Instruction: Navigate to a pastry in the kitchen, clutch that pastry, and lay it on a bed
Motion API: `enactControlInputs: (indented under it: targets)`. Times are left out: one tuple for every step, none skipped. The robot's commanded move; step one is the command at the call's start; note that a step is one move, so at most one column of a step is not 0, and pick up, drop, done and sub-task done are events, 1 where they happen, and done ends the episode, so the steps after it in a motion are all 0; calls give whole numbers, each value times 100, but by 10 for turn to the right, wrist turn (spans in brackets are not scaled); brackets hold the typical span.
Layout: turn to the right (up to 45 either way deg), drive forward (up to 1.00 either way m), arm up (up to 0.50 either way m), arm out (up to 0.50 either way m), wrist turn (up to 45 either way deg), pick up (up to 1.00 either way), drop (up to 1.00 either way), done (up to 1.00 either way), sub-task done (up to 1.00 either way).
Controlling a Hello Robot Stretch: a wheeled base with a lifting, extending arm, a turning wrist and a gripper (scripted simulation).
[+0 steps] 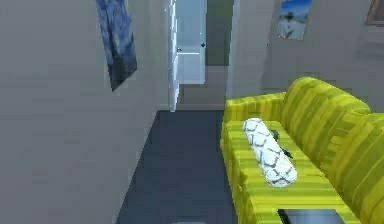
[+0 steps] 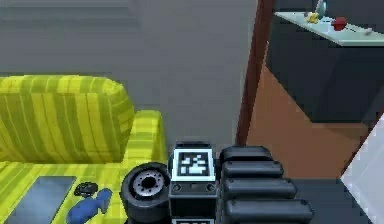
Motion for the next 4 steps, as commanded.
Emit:
enactControlInputs:
  targets:
    - [0, 100, 0, 0, 0, 0, 0, 0, 0]
    - [0, 100, 0, 0, 0, 0, 0, 0, 0]
    - [0, 20, 0, 0, 0, 0, 0, 0, 0]
    - [0, 100, 0, 0, 0, 0, 0, 0, 0]
